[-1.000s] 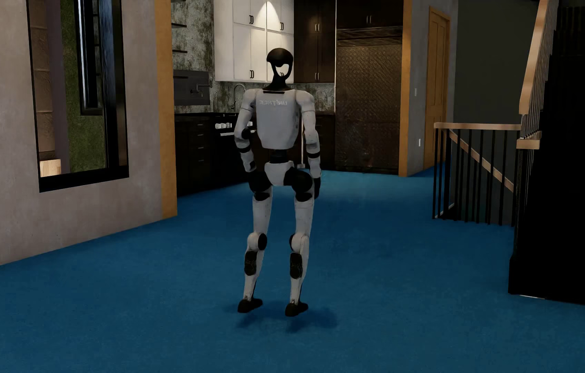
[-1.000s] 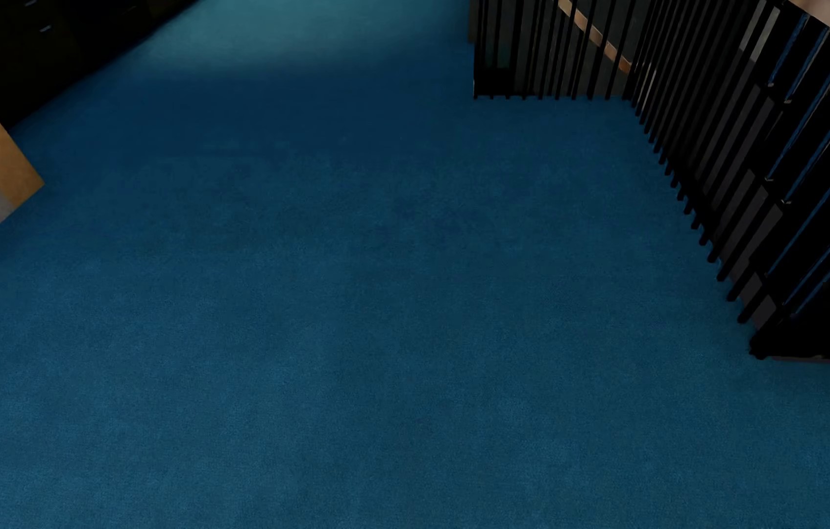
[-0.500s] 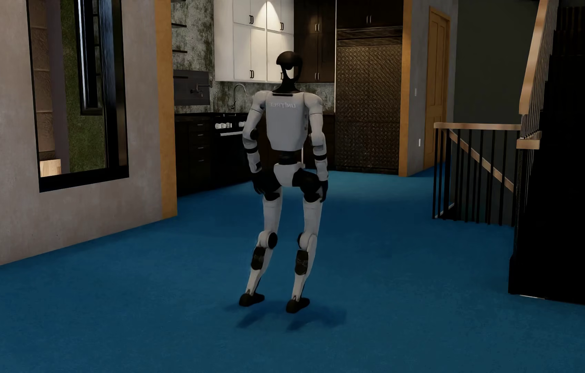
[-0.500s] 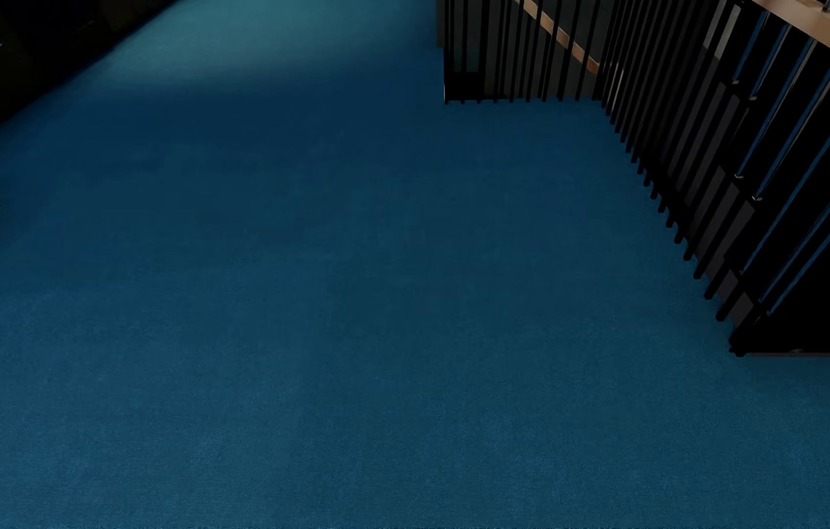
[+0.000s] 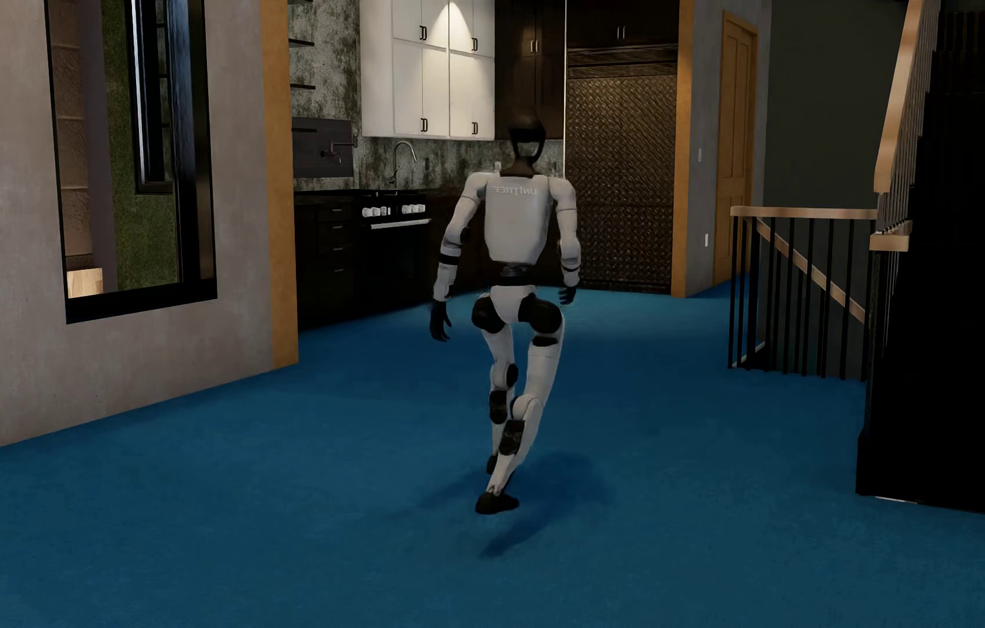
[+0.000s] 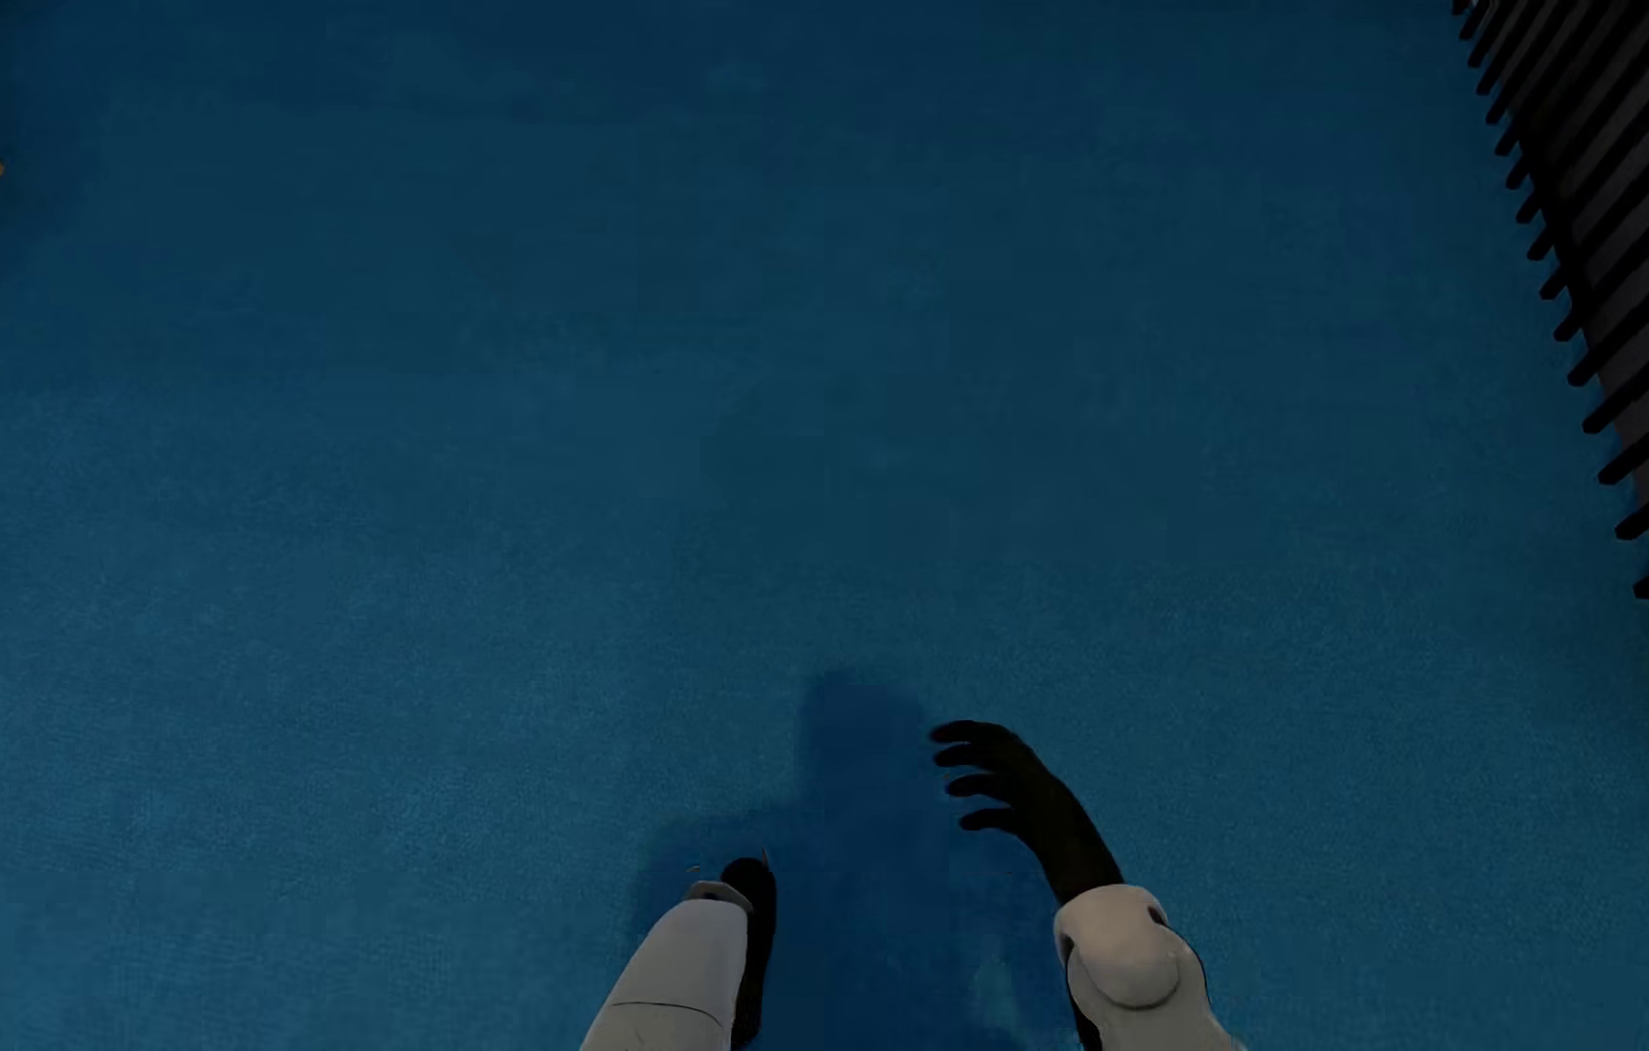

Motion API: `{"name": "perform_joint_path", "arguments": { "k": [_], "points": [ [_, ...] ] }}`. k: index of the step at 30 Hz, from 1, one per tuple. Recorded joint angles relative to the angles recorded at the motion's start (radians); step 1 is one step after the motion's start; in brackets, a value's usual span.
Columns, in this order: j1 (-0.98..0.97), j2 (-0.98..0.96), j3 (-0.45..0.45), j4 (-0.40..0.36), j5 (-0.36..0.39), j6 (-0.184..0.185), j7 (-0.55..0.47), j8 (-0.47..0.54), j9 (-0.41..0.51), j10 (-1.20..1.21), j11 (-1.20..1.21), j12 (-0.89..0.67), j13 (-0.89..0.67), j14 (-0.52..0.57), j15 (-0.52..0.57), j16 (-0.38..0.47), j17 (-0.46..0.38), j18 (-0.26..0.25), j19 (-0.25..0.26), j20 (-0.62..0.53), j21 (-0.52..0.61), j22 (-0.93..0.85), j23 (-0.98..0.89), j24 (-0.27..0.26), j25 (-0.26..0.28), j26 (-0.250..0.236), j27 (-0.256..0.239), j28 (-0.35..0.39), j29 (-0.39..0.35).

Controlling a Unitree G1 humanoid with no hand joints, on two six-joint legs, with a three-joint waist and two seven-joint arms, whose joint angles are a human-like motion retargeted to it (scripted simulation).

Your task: Move forward

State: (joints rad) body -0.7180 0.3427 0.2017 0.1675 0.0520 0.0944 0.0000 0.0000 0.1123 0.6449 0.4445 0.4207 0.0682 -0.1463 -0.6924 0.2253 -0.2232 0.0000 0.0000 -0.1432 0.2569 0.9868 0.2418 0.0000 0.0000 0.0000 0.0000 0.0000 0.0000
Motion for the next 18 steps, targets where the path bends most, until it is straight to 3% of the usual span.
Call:
{"name": "perform_joint_path", "arguments": {
  "k": [2, 3, 5, 6, 8, 10, 14, 15, 17, 18],
  "points": [
    [-0.006, 0.022, 0.009, -0.019, -0.039, -0.039, 0.000, 0.000, -0.016, 0.085, -0.011, -0.008, -0.003, 0.128, 0.150, 0.016, 0.008, 0.000, 0.000, -0.003, 0.016, 0.033, -0.023, 0.000, 0.000, 0.000, 0.000, 0.000, 0.000],
    [-0.001, 0.009, 0.001, -0.049, -0.048, -0.054, 0.000, 0.000, -0.011, 0.139, 0.035, -0.029, 0.005, 0.142, 0.331, 0.022, 0.003, 0.000, 0.000, -0.018, 0.031, 0.048, -0.011, 0.000, 0.000, 0.000, 0.000, 0.000, 0.000],
    [0.090, -0.141, -0.038, -0.107, -0.042, -0.060, 0.000, 0.000, 0.005, 0.171, 0.361, -0.078, 0.017, 0.077, 0.814, 0.031, -0.033, 0.000, 0.000, -0.059, 0.103, 0.027, 0.065, 0.000, 0.000, 0.000, 0.000, 0.000, 0.000],
    [0.154, -0.265, -0.056, -0.125, -0.039, -0.070, 0.000, 0.000, 0.010, 0.172, 0.595, -0.100, 0.014, 0.034, 0.907, 0.040, -0.052, 0.000, 0.000, -0.078, 0.157, -0.007, 0.121, 0.000, 0.000, 0.000, 0.000, 0.000, 0.000],
    [0.313, -0.492, -0.087, -0.142, -0.036, -0.079, 0.000, 0.000, 0.020, 0.143, 0.959, -0.132, 0.032, -0.032, 0.765, 0.054, -0.073, 0.000, 0.000, -0.085, 0.237, -0.124, 0.225, 0.000, 0.000, 0.000, 0.000, 0.000, 0.000],
    [0.479, -0.696, -0.144, -0.153, -0.028, -0.065, 0.000, 0.000, 0.009, 0.066, 1.004, -0.146, 0.096, -0.080, 0.727, 0.055, -0.084, 0.000, 0.000, -0.069, 0.247, -0.281, 0.318, 0.000, 0.000, 0.000, 0.000, 0.000, 0.000],
    [0.817, -0.849, -0.254, -0.165, -0.015, -0.031, 0.000, 0.000, 0.001, -0.072, 0.382, -0.185, 0.275, -0.199, 0.907, 0.037, -0.095, 0.000, 0.000, -0.021, 0.135, -0.546, 0.474, 0.000, 0.000, 0.000, 0.000, 0.000, 0.000],
    [0.901, -0.839, -0.274, -0.172, -0.020, -0.039, 0.000, 0.000, 0.000, -0.097, 0.207, -0.195, 0.315, -0.229, 0.853, 0.038, -0.088, 0.000, 0.000, -0.010, 0.095, -0.596, 0.509, 0.000, 0.000, 0.000, 0.000, 0.000, 0.000],
    [1.056, -0.808, -0.309, -0.178, -0.035, -0.059, 0.000, 0.000, -0.008, -0.127, 0.017, -0.205, 0.382, -0.277, 0.518, 0.040, -0.069, 0.000, 0.000, 0.016, 0.028, -0.672, 0.566, 0.000, 0.000, 0.000, 0.000, 0.000, 0.000],
    [1.106, -0.813, -0.333, -0.169, -0.039, -0.060, 0.000, 0.000, -0.020, -0.121, 0.030, -0.204, 0.408, -0.277, 0.419, 0.038, -0.060, 0.000, 0.000, 0.026, -0.001, -0.691, 0.587, 0.000, 0.000, 0.000, 0.000, 0.000, 0.000]
  ]
}}
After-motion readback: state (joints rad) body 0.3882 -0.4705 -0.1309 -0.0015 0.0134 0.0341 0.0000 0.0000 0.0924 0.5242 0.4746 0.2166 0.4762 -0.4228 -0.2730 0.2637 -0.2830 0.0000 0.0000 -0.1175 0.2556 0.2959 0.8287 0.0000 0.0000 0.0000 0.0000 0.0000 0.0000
